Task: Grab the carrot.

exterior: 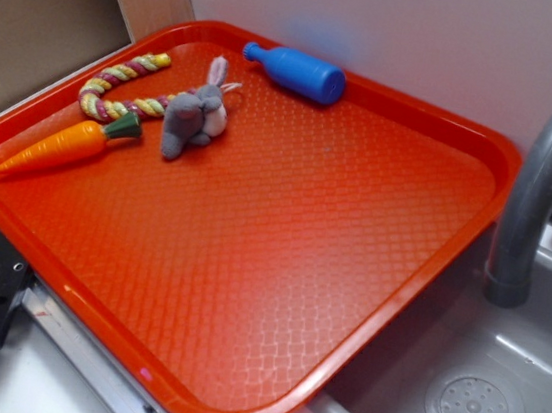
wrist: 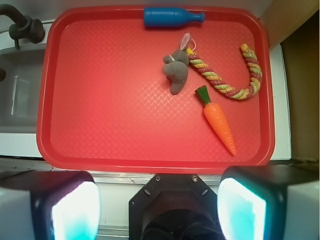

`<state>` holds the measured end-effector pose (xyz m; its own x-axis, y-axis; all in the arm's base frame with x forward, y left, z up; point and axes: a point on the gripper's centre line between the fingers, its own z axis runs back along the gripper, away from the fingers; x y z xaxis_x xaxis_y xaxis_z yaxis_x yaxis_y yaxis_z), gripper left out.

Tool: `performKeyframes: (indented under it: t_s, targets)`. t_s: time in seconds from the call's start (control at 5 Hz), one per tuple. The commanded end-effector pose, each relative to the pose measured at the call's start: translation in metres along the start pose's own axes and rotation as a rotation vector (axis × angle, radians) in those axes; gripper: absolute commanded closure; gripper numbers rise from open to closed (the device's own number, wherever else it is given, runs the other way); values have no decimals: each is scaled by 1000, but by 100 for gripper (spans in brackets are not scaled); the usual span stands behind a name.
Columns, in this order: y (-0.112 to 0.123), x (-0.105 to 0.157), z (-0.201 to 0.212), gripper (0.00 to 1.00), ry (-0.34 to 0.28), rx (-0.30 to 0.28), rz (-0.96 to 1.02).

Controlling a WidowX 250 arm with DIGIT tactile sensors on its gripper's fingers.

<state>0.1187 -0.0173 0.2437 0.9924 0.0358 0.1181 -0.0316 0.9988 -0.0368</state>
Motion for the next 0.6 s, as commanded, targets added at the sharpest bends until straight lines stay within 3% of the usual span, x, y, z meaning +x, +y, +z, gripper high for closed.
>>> performKeyframes:
  t_s: [0.0, 0.4]
  targets:
    - [0, 0, 0, 0, 0, 0, 0]
    - [74, 16, -56, 0, -144, -26, -300]
